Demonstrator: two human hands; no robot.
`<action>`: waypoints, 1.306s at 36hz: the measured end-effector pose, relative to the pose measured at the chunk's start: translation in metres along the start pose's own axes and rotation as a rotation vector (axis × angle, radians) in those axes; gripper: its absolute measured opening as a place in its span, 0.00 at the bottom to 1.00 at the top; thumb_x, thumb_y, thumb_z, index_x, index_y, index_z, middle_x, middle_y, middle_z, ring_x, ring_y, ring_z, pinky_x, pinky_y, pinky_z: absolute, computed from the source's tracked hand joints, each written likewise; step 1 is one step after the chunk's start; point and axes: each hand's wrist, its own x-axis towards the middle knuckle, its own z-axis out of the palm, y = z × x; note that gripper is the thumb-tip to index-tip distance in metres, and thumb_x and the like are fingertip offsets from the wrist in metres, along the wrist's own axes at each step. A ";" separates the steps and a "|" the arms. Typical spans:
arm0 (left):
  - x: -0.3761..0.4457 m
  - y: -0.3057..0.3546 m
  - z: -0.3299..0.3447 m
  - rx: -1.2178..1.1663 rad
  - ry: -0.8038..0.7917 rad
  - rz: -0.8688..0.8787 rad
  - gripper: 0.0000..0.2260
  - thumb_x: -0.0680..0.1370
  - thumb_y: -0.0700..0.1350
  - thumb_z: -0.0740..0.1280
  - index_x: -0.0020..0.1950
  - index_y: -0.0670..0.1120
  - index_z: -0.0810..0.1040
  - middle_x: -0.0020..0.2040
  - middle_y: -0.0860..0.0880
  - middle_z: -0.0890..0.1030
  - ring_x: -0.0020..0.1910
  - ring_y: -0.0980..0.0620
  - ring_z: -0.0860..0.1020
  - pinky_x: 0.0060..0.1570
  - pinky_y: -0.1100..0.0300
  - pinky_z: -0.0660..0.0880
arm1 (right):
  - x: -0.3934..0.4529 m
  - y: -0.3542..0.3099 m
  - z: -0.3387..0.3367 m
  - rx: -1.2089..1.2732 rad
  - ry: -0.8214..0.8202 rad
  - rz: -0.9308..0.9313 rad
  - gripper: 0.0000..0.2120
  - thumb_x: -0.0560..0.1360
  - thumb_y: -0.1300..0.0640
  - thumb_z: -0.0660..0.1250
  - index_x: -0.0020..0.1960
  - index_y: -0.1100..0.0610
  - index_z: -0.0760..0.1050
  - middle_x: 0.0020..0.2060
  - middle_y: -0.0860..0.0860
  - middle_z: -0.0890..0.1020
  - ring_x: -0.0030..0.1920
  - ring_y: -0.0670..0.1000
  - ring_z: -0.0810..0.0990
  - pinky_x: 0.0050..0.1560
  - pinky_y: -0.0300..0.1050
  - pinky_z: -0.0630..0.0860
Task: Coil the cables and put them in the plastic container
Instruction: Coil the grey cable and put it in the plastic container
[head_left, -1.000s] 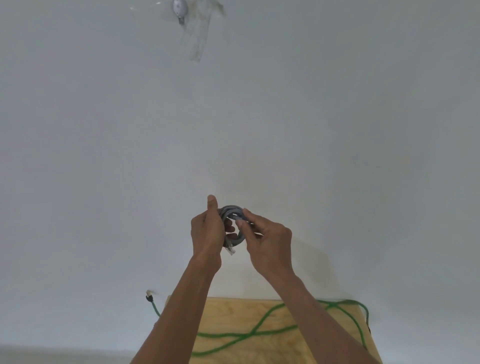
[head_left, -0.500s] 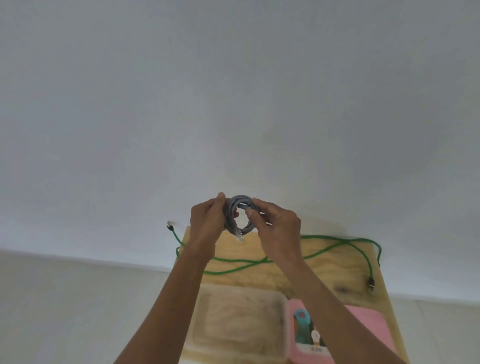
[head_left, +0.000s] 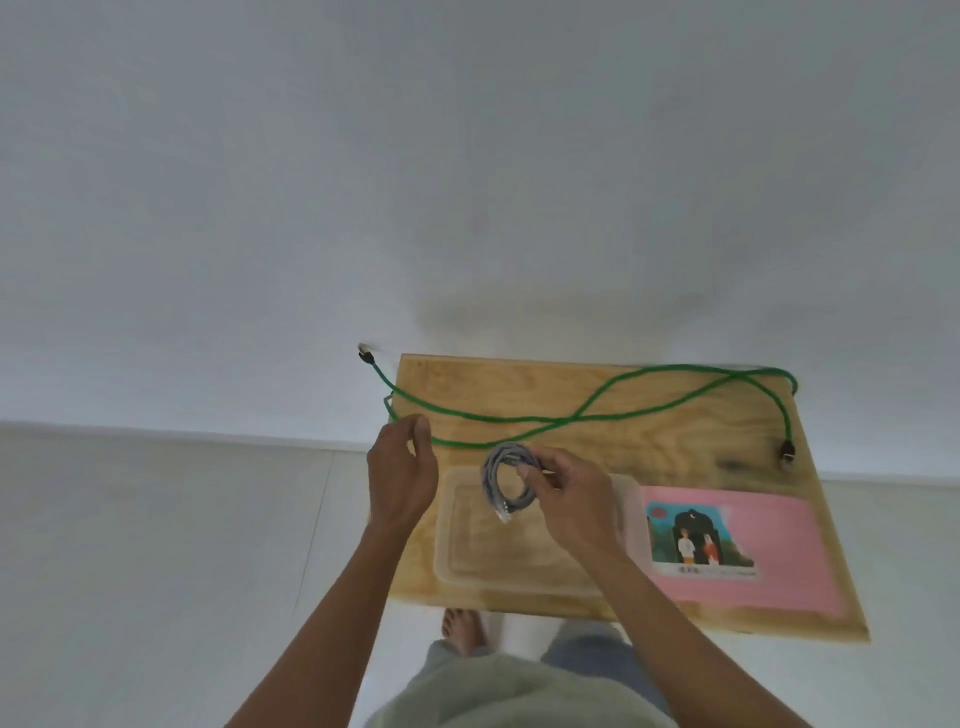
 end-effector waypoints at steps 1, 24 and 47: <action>-0.004 -0.010 0.005 0.000 -0.022 0.018 0.14 0.85 0.47 0.59 0.58 0.41 0.81 0.54 0.44 0.82 0.54 0.47 0.79 0.53 0.59 0.70 | -0.005 0.008 0.006 -0.018 -0.007 0.022 0.07 0.75 0.57 0.72 0.52 0.49 0.84 0.43 0.41 0.86 0.43 0.41 0.84 0.45 0.44 0.81; -0.055 -0.082 0.056 -0.024 -0.286 0.000 0.24 0.85 0.55 0.48 0.80 0.51 0.57 0.78 0.53 0.64 0.73 0.63 0.60 0.68 0.65 0.59 | -0.011 0.058 0.095 -0.125 0.100 0.237 0.07 0.73 0.62 0.73 0.50 0.60 0.82 0.44 0.52 0.85 0.42 0.49 0.80 0.48 0.38 0.74; -0.055 -0.079 0.055 -0.040 -0.301 0.000 0.26 0.84 0.57 0.47 0.81 0.50 0.55 0.79 0.49 0.64 0.77 0.49 0.63 0.70 0.60 0.60 | -0.008 0.055 0.080 -0.087 0.138 0.255 0.10 0.75 0.59 0.72 0.56 0.61 0.81 0.48 0.53 0.85 0.45 0.48 0.80 0.41 0.19 0.67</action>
